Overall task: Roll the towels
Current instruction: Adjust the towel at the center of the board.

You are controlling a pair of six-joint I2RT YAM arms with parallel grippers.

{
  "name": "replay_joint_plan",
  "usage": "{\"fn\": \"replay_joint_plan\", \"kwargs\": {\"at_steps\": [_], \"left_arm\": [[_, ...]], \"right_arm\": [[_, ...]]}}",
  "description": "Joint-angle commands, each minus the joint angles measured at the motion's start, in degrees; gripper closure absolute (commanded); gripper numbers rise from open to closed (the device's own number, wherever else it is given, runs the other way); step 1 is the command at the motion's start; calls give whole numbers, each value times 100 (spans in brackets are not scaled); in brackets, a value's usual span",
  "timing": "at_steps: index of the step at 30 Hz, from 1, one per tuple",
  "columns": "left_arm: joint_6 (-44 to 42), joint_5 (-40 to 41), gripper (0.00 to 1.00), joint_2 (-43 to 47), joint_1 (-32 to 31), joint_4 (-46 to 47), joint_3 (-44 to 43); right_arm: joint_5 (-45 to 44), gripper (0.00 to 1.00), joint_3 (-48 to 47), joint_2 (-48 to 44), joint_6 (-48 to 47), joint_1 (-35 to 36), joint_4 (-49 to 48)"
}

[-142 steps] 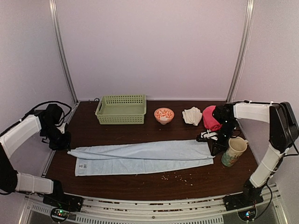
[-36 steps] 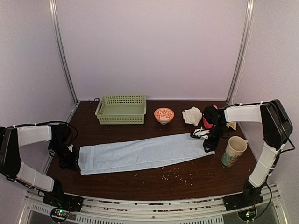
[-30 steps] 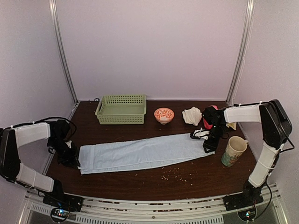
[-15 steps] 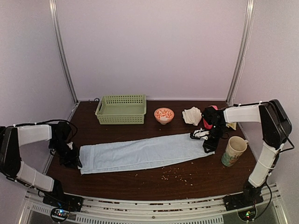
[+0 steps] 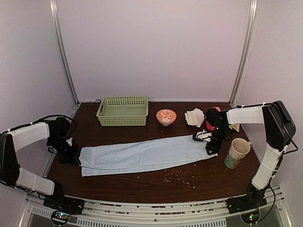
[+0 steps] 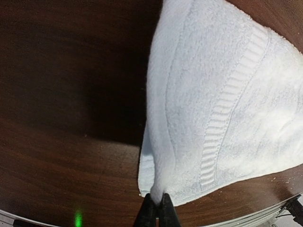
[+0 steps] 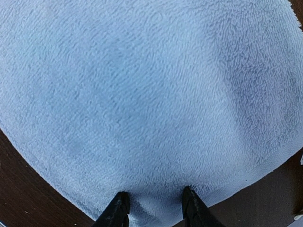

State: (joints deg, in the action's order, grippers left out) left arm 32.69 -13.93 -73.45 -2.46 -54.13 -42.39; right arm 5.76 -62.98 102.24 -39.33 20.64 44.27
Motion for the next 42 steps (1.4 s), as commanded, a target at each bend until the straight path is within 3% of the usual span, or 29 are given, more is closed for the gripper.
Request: {"fn": "replay_joint_plan", "kwargs": {"at_steps": [1,11,20,25,27,29,32,34,39,42], "left_arm": [[179,-201,100,267,-159,-434,26],[280,99,100,704,-297,-1073,-33],[112,-795,100,619,-659,-855,695],[24,-896,100,507,-782,-848,719],[-16,-917,95,445,-822,-845,708],[-49,-831,80,405,-895,-977,558],[-28,-696,69,430,-923,-1224,170],[-8,-635,68,447,-923,-1358,-156],[57,401,72,71,-1201,-1958,-1663],[-125,594,74,-71,-1212,-1413,-2041]], "right_arm": [[-331,61,157,313,-116,-129,-74],[-389,62,61,303,-244,-283,36],[-340,62,-73,267,-271,-386,100],[-324,62,-146,275,-266,-412,117],[-236,62,-199,272,-268,-434,188],[-22,62,-316,236,-266,-462,389],[212,60,-552,93,-142,-512,585],[205,57,-755,33,80,-568,604],[148,57,-1388,290,618,-740,739],[-77,57,-1619,580,982,-806,663]]}}
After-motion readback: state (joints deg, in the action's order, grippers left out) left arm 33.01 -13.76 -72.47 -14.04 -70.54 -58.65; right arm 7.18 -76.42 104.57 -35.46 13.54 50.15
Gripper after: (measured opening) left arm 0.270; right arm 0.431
